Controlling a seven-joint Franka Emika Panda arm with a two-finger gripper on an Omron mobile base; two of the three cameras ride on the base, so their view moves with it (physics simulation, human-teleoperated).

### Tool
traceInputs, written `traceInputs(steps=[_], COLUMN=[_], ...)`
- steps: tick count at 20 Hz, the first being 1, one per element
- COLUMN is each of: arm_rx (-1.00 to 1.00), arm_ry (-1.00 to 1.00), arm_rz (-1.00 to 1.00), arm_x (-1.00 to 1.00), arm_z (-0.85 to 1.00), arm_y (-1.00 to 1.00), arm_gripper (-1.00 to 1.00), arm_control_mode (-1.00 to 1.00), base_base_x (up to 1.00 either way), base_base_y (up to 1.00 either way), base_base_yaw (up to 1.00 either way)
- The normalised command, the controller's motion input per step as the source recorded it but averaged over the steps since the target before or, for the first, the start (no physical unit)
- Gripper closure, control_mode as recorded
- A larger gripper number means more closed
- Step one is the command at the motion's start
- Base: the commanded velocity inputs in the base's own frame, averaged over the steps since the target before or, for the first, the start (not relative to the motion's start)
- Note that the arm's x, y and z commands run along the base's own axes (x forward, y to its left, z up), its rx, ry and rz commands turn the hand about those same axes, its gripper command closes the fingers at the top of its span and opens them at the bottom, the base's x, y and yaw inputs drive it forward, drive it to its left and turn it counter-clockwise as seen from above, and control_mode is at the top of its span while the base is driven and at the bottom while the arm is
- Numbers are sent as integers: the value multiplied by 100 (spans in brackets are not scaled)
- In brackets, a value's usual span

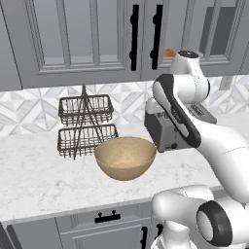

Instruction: Open the cabinet, pick up the bread from the cabinet and place it in the basket. Then move the basket to the dining counter.

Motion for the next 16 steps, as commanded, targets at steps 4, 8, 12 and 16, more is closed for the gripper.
traceInputs(steps=[4, 8, 12, 16], arm_rx=[0, 0, 4, 9], arm_ry=[-12, -54, -46, -38], arm_rz=[1, 0, 1, 0], arm_x=[-37, -53, -26, 0], arm_z=[0, 12, 63, 87], arm_y=[0, 9, 0, -4], arm_gripper=[-100, -100, -100, -100], arm_control_mode=[-100, -100, -100, -100], base_base_x=[0, 0, 0, 0], base_base_y=[0, 0, 0, 0], base_base_yaw=[0, 0, 0, 0])
